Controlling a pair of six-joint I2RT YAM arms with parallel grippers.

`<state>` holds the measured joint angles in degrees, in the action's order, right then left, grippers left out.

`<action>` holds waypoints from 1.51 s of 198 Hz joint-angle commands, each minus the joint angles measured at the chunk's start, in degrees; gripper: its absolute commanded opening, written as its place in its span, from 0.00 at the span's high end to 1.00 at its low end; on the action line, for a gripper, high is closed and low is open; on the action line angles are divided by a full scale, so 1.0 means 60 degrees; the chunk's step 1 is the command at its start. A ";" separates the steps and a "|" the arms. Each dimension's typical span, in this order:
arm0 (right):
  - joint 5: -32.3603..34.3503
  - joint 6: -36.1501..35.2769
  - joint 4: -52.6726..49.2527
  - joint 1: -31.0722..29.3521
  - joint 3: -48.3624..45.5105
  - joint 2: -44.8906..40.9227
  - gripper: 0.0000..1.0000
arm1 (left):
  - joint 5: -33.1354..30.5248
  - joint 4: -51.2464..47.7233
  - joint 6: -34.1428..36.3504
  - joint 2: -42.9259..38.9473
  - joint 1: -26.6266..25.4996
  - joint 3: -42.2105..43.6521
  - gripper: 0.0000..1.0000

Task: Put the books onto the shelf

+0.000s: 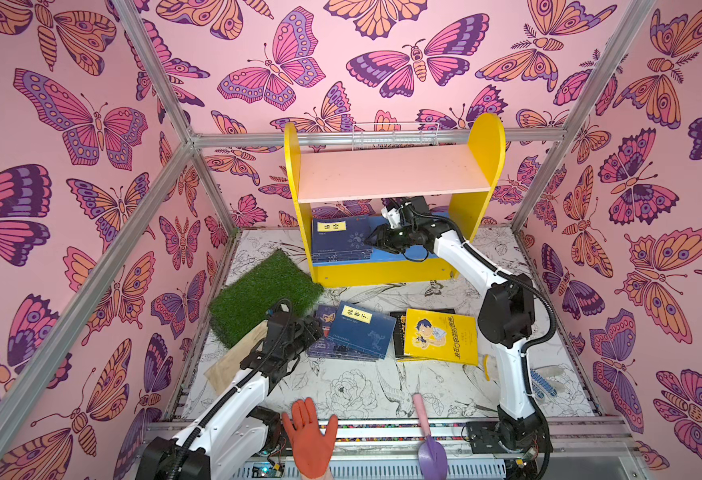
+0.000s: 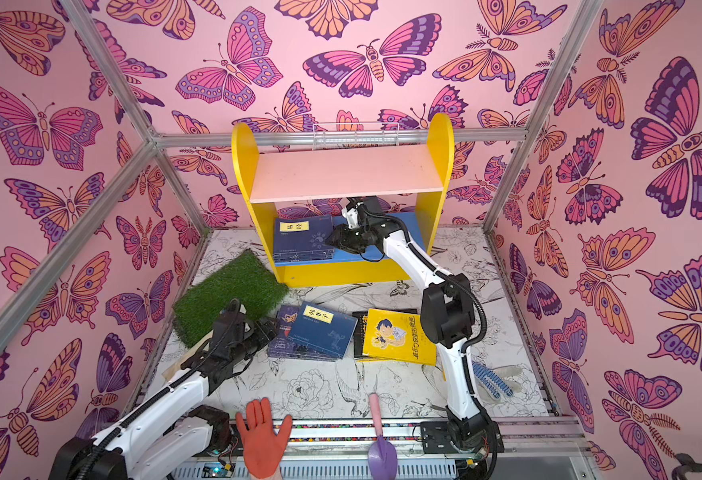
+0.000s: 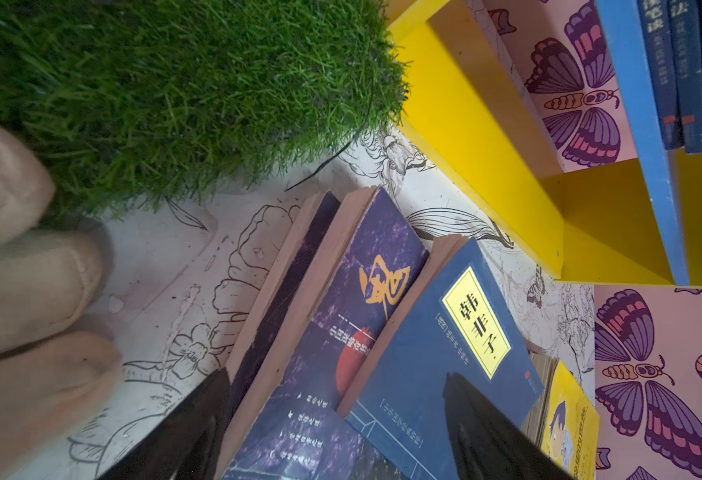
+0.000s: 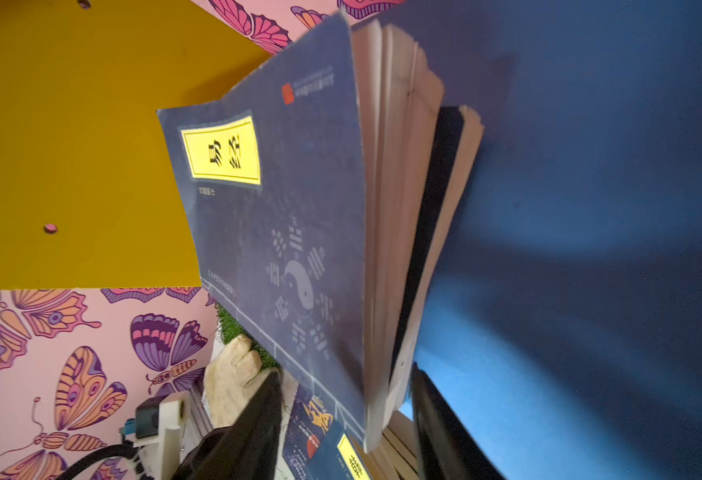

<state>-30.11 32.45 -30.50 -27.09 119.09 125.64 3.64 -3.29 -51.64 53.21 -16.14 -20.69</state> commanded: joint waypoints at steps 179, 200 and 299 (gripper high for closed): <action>0.3304 -0.1682 0.0247 -0.0509 -0.1387 -0.2218 0.43 | 0.0536 -0.0307 0.1011 0.0253 -0.0026 -0.0568 0.13; 0.4021 -0.1731 0.0944 -0.0516 -0.3335 -0.3713 0.42 | 0.0652 -0.0301 0.1300 0.0477 -0.0113 -0.0746 0.13; -0.1357 -0.0505 0.1596 -0.1260 -1.0853 -0.6475 0.46 | 0.0742 -0.0300 0.2580 0.2952 -0.1250 -0.2046 0.22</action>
<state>-27.42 27.38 -20.80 -34.48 57.41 85.84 7.94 -4.56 -39.33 68.38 -21.89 -30.59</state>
